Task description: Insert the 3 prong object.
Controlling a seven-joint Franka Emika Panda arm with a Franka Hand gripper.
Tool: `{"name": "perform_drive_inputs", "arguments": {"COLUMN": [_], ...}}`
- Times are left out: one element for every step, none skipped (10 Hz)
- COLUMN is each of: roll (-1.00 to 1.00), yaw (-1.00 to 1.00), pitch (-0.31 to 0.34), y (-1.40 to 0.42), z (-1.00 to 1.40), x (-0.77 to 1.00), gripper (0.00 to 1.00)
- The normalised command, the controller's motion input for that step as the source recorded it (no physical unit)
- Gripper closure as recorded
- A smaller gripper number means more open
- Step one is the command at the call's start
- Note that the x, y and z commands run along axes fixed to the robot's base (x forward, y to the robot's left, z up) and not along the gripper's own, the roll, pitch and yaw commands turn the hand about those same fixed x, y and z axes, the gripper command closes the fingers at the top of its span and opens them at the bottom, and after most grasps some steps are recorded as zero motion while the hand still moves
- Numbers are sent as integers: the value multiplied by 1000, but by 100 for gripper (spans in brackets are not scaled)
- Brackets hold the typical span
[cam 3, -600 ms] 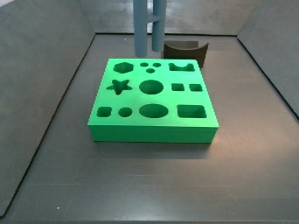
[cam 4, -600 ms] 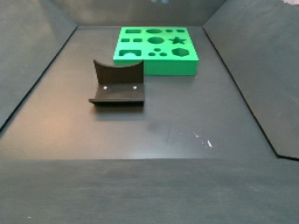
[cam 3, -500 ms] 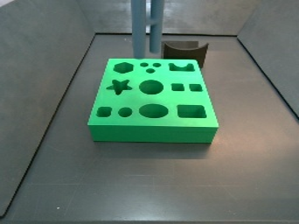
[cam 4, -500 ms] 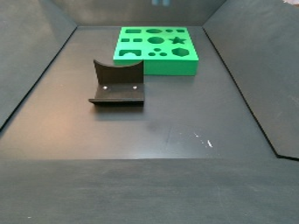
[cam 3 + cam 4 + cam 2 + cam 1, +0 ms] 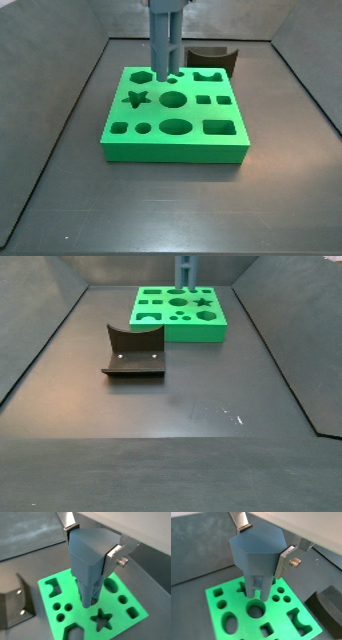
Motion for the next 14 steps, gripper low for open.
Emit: {"name": "perform_drive_inputs", "arguments": {"roll": [-126, -156, -194, -193, -117, -134, -160, -61, -11, -39, -83, -97, -164, -157], "yaw": [251, 191, 134, 177, 357, 311, 334, 326, 17, 0, 0, 0, -37, -197], "pitch": [0, 0, 0, 0, -56, -97, -137, -124, -24, -43, -39, -41, -19, -9], "y": [631, 637, 654, 629, 474, 89, 154, 6, 54, 0, 0, 0, 17, 0], "z": [-211, -197, -257, -274, -454, -300, -289, -357, -329, -291, -274, -260, -371, -611], "x": [277, 394, 449, 414, 137, 0, -69, -154, -234, -297, -260, -317, -51, 149], "gripper": [100, 100, 100, 100, 100, 100, 100, 100, 100, 100, 100, 100, 100, 100]}}
